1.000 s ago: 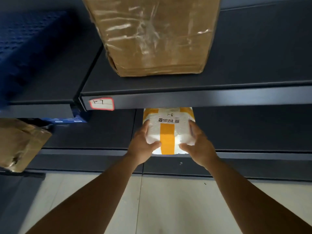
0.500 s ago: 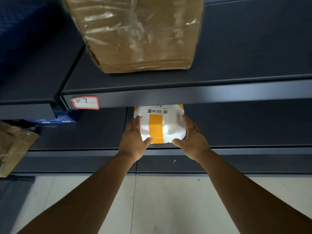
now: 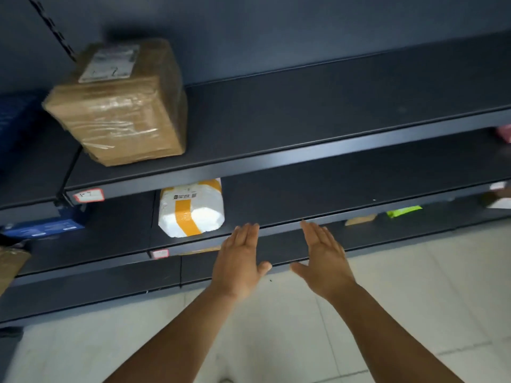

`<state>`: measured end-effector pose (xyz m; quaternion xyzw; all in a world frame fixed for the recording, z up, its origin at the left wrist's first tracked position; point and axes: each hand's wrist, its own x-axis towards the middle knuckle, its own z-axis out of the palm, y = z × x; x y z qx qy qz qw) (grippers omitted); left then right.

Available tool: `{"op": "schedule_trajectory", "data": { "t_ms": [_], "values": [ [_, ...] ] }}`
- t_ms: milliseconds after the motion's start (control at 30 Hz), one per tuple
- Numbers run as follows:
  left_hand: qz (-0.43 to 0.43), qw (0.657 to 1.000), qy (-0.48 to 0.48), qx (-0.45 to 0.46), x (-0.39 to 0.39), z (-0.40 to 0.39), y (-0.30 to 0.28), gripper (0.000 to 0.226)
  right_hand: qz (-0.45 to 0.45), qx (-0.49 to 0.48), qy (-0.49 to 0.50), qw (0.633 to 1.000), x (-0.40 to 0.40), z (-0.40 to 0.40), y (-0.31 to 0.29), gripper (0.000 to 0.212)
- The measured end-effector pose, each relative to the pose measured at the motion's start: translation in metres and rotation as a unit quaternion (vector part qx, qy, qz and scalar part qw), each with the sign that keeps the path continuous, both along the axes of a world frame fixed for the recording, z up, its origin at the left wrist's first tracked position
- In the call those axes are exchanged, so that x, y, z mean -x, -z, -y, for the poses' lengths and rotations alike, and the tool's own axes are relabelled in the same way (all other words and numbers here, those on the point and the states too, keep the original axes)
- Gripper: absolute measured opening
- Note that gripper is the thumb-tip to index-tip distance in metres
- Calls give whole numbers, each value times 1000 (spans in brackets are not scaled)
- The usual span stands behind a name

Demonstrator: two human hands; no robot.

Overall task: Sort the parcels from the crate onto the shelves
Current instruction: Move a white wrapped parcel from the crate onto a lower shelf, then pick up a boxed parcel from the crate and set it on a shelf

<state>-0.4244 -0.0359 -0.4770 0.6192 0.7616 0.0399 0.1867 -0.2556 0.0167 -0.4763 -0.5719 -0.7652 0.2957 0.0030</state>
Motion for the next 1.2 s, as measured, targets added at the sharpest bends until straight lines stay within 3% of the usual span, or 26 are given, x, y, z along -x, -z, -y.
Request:
{"op": "schedule_trajectory", "data": {
  "t_ms": [567, 867, 1200],
  "values": [
    [26, 962, 261, -75, -435, 23, -139, 81, -14, -71, 249, 966, -425, 111, -130, 90],
    [17, 898, 432, -76, -639, 42, -184, 81, 17, -109, 417, 902, -611, 191, -175, 91],
    [50, 823, 561, -71, -820, 45, -209, 83, 41, -123, 554, 822, -764, 240, -197, 91]
  ]
}}
